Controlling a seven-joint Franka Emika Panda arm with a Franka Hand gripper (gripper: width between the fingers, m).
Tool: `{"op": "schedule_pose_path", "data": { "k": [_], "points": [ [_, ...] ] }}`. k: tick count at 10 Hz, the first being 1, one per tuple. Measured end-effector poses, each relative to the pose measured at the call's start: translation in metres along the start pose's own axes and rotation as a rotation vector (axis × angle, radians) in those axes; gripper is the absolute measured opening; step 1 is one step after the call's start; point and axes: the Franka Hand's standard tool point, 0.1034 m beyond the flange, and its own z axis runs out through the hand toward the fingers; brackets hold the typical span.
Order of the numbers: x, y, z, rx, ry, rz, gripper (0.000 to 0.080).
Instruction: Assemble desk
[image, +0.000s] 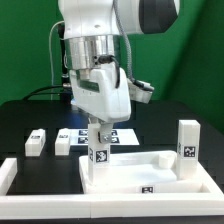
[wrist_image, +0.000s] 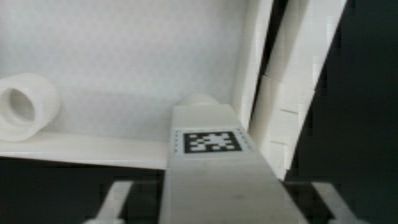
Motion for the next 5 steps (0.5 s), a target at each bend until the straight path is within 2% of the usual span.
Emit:
{"op": "schedule_pose_path", "data": {
  "k": [1,2,4,5],
  "points": [
    [-0.005,-0.006,0.001,-0.007,-0.011,0.216,0.0291],
    [-0.006,-0.012,0.002,0.006,0.018,0.354,0.0295],
    [-0.003,-0.016,0.004,0.029,0.048,0.535,0.0306],
    [-0.002,-0.016,0.005,0.032,0.060,0.616,0.0319]
  ]
}}
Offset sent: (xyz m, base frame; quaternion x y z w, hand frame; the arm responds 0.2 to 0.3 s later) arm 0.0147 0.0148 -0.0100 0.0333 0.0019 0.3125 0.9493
